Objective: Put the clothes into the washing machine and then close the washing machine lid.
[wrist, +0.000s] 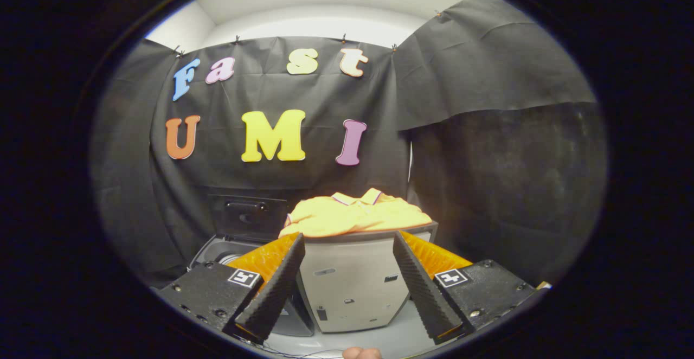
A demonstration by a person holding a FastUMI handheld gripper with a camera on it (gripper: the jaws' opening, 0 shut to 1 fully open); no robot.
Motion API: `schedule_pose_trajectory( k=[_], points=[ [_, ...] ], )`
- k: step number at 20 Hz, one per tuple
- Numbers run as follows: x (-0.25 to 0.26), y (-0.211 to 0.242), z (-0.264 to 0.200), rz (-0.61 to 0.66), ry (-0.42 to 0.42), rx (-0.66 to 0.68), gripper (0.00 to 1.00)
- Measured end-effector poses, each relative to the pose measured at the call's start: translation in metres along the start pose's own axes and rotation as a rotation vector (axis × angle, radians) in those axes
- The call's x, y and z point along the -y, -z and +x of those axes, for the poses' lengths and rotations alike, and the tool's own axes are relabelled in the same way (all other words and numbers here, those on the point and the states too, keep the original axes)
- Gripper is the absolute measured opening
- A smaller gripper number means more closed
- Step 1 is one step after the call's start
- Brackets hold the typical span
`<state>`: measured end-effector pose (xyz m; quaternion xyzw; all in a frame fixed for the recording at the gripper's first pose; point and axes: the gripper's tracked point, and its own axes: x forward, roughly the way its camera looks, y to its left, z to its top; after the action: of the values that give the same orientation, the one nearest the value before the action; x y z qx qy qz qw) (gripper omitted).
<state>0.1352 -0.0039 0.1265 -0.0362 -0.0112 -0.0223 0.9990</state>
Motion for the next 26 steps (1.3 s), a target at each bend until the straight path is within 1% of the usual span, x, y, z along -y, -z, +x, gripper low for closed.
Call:
schedule_pose_trajectory(
  k=[4,9,14,18,26],
  points=[
    [0.012,-0.029,0.043,0.009,0.006,0.01,1.0],
    [0.018,-0.055,0.099,0.001,-0.018,-0.022,1.0],
    [0.017,-0.069,0.149,-0.013,-0.043,-0.08,1.0],
    [0.018,-0.063,0.189,-0.048,-0.043,-0.156,1.0],
    [0.016,-0.017,0.268,-0.104,-0.099,-0.405,1.0]
  ],
)
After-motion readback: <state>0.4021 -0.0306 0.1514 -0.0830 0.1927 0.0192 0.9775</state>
